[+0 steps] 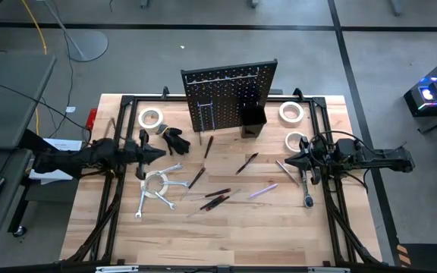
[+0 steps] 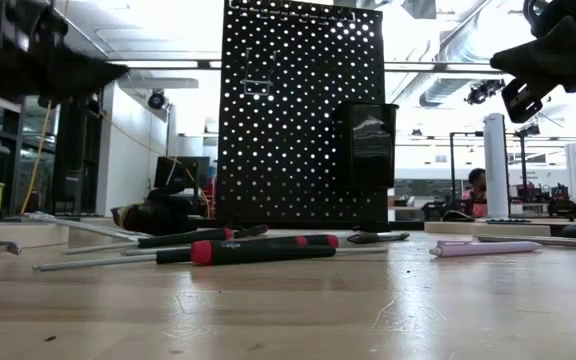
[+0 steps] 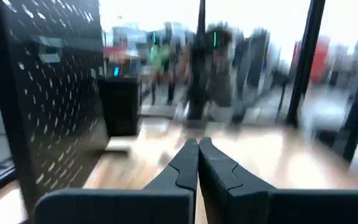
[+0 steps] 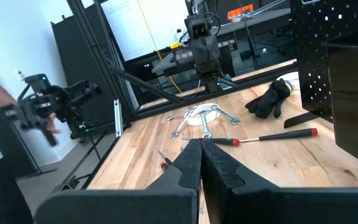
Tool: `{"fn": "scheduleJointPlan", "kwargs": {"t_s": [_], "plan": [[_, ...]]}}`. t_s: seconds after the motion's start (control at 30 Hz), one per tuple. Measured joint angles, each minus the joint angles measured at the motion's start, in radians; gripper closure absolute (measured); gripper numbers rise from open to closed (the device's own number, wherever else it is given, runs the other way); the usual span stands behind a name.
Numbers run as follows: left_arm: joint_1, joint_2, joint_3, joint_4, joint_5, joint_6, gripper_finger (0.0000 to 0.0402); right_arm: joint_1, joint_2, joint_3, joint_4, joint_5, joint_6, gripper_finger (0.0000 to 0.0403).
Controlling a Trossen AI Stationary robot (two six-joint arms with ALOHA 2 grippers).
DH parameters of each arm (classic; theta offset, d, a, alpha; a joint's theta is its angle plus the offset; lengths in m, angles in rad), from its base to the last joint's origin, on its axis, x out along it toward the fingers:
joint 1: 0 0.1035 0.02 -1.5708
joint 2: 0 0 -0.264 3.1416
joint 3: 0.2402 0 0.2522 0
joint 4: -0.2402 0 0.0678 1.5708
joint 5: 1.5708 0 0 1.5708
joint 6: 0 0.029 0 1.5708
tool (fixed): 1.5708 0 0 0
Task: Hang tools onto peg board
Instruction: Hang the silver wrench on the peg board
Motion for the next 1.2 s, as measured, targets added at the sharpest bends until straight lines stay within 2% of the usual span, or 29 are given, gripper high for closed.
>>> {"fn": "scheduleJointPlan", "kwargs": {"t_s": [0.07, 0.17, 0.33, 0.47, 0.57, 0.73, 0.8, 0.87, 1.0, 1.1, 1.2], "plan": [[-0.003, 0.01, 0.0, 0.146, -0.024, -0.211, 0.0401, 0.0, 0.0, 0.0, -0.001, 0.0, 0.0, 0.0402], [-0.003, 0.039, 0.0, 0.365, -0.136, -0.455, 0.0401, 0.0, 0.0, 0.0, -0.001, 0.0, 0.0, 0.0402], [-0.003, 0.129, 0.001, 0.636, -0.373, -0.621, 0.0401, 0.0, 0.0, 0.0, -0.008, 0.0, 0.0, 0.0402], [-0.003, 0.265, 0.011, 0.811, -0.48, -0.73, 0.0401, 0.0, 0.0, 0.0, -0.009, 0.0, 0.0, 0.0402], [-0.003, 0.401, 0.096, 0.871, -0.463, -0.75, 0.0401, 0.0, 0.0, 0.0, -0.011, 0.0, 0.0, 0.0402], [0.002, 0.656, 0.318, 0.859, -0.301, -0.684, 0.0401, 0.0, 0.0, 0.0, -0.011, 0.0, 0.0, 0.0402], [0.017, 0.739, 0.401, 0.796, -0.201, -0.649, 0.0401, 0.0, 0.0, 0.0, -0.011, 0.0, 0.0, 0.0402], [0.038, 0.787, 0.479, 0.642, -0.07, -0.656, 0.0401, 0.0, 0.0, 0.0, -0.011, 0.0, 0.0, 0.0402], [0.057, 0.811, 0.626, 0.134, 0.174, -0.759, 0.0401, 0.0, 0.0, 0.0, -0.013, 0.0, 0.0, 0.0402], [0.039, 0.813, 0.696, -0.213, 0.261, -0.785, 0.0401, 0.0, 0.0, 0.0, -0.015, 0.0, -0.028, 0.0402], [0.003, 0.802, 0.712, -0.457, 0.274, -0.784, 0.0401, 0.0, 0.0, 0.0, -0.014, 0.0, -0.05, 0.0402]]}}
